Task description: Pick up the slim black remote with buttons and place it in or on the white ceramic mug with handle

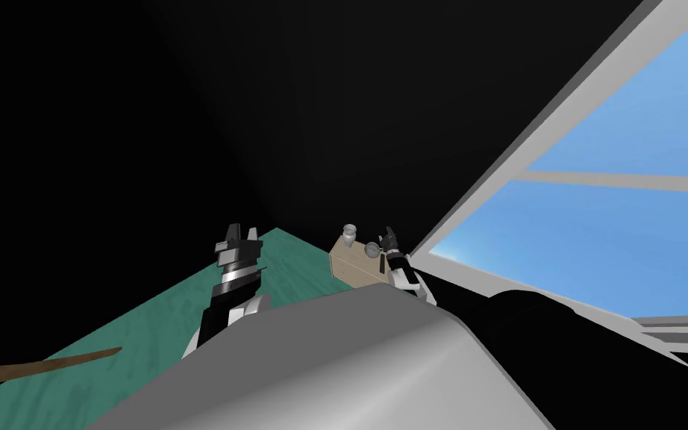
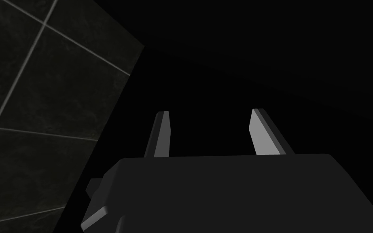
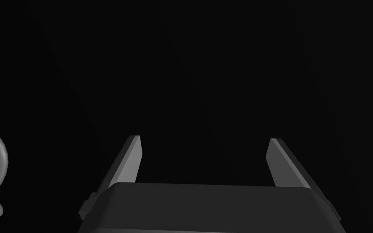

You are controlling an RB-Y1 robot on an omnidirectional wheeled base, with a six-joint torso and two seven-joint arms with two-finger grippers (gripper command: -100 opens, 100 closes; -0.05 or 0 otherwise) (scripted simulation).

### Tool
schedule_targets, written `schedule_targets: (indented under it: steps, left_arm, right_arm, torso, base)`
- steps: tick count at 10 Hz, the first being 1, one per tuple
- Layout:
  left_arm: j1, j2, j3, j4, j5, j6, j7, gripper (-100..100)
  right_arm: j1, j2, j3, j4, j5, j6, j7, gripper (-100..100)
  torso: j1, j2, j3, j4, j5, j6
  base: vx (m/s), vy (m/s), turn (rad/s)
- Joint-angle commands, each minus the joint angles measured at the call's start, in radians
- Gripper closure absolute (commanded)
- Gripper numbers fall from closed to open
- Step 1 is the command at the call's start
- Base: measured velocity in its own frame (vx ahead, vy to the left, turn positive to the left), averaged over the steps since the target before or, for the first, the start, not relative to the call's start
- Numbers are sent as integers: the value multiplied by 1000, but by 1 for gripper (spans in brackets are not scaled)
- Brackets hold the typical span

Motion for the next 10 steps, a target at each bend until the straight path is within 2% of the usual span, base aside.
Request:
schedule_targets:
  steps: [1, 2, 3, 4, 5, 6, 7, 8, 9, 10]
  left_arm:
    - [0, 0, 0, 0, 0, 0, 0, 0]
    - [0, 0, 0, 0, 0, 0, 0, 0]
    - [0, 0, 0, 0, 0, 0, 0, 0]
    - [0, 0, 0, 0, 0, 0, 0, 0]
    - [0, 0, 0, 0, 0, 0, 0, 0]
    - [0, 0, 0, 0, 0, 0, 0, 0]
    - [0, 0, 0, 0, 0, 0, 0, 0]
    - [0, 0, 0, 0, 0, 0, 0, 0]
    - [0, 0, 0, 0, 0, 0, 0, 0]
    - [0, 0, 0, 0, 0, 0, 0, 0]
  right_arm:
    - [-3, -5, -13, 30, -5, 33, -36, -100]
    - [-4, -19, -39, 68, -20, 68, -74, -100]
    - [-4, -19, -39, 70, -20, 74, -82, -100]
    - [-6, -33, -66, 109, -35, 114, -120, -100]
    - [-6, -33, -66, 112, -35, 115, -129, -100]
    - [-7, -46, -92, 152, -51, 158, -168, -100]
    - [-7, -46, -92, 155, -51, 158, -178, -100]
    - [-8, -57, -119, 199, -69, 199, -211, -100]
    - [-8, -57, -119, 199, -69, 201, -228, -100]
    - [-9, -68, -146, 238, -87, 245, -258, -100]
  torso:
    - [0, 0, 0, 0, 0, 0]
    - [0, 0, 0, 0, 0, 1]
    - [0, 0, 0, 0, 0, 0]
    - [0, 0, 0, 0, 0, 1]
    - [0, 0, 0, 0, 0, 0]
    - [0, 0, 0, 0, 0, 1]
    - [0, 0, 0, 0, 0, 0]
    - [0, 0, 0, 0, 0, 1]
    - [0, 0, 0, 0, 0, 0]
    - [0, 0, 0, 0, 0, 1]
  base:
    - [2, 7, 87]
    - [3, 12, 158]
    - [2, 5, 77]
    - [4, 10, 154]
    - [5, 9, 82]
    - [6, 10, 145]
    - [0, 0, 94]
    - [2, 3, 165]
    - [5, 4, 86]
    - [11, 10, 184]
